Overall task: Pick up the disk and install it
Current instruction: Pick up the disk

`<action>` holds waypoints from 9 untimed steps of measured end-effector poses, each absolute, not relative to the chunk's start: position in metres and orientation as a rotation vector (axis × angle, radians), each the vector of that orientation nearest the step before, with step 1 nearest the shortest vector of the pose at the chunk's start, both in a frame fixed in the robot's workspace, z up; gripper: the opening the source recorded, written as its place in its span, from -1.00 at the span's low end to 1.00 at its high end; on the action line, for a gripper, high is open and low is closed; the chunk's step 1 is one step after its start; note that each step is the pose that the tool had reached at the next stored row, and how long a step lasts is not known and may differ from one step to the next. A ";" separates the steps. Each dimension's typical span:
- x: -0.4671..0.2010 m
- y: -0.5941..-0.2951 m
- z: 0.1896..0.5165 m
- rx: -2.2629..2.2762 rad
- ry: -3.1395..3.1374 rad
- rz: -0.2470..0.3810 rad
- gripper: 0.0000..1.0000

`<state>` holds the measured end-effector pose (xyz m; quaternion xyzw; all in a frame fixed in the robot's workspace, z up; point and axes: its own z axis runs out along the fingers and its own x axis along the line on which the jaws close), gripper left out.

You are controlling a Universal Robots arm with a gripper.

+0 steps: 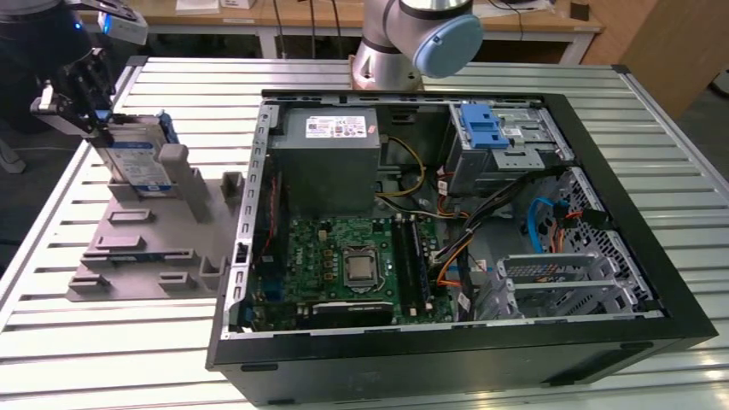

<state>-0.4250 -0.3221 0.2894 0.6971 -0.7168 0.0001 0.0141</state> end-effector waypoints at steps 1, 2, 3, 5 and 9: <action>-0.425 -0.322 0.289 2.171 -2.232 0.000 -0.26; -0.425 -0.322 0.289 2.170 -2.232 0.000 -0.26; -0.425 -0.322 0.289 2.170 -2.232 0.000 -0.25; -0.425 -0.322 0.289 2.170 -2.233 0.000 -0.11; -0.425 -0.322 0.289 2.170 -2.233 0.000 -0.15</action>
